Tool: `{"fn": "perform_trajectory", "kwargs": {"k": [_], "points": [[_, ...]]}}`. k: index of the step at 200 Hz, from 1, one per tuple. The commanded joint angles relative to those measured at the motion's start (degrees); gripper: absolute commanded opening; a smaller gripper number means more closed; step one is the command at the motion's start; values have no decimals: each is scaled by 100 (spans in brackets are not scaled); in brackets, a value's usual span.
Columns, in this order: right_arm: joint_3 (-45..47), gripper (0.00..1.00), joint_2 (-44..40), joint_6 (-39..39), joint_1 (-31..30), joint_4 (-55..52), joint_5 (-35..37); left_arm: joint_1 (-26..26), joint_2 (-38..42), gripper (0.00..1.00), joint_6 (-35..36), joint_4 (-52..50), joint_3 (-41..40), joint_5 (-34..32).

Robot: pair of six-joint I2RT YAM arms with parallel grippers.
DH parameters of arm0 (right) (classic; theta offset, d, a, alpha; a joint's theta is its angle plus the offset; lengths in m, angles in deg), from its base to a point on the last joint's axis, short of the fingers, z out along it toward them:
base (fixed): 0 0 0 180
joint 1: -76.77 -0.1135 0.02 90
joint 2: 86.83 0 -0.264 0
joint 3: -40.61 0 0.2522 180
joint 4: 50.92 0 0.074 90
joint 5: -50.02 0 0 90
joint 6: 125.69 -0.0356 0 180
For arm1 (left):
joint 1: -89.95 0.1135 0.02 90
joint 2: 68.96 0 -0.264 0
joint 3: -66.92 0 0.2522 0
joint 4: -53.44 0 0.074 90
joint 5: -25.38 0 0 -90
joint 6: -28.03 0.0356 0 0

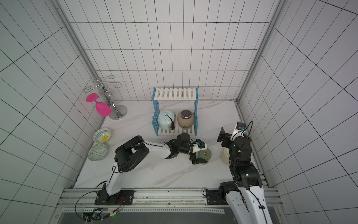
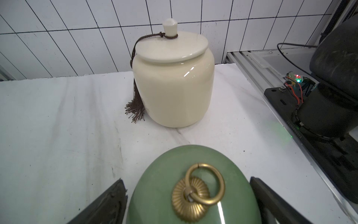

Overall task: Remove the tea canisters from the shelf
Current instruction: Place the tea canister at the center of the board.

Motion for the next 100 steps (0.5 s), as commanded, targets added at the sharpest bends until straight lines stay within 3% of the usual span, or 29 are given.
{"fn": "perform_trajectory", "kwargs": {"k": [1,53,100], "points": [[147,100,4,-14,12,90,3,-12,273,99,-81,127,-74,78],[140,100,78,-23,12,89,-59,-9,745,99,-201,-741,28,426],[117,99,184,3,17,88,-171,-4,1323,99,-389,-1881,260,281]]}}
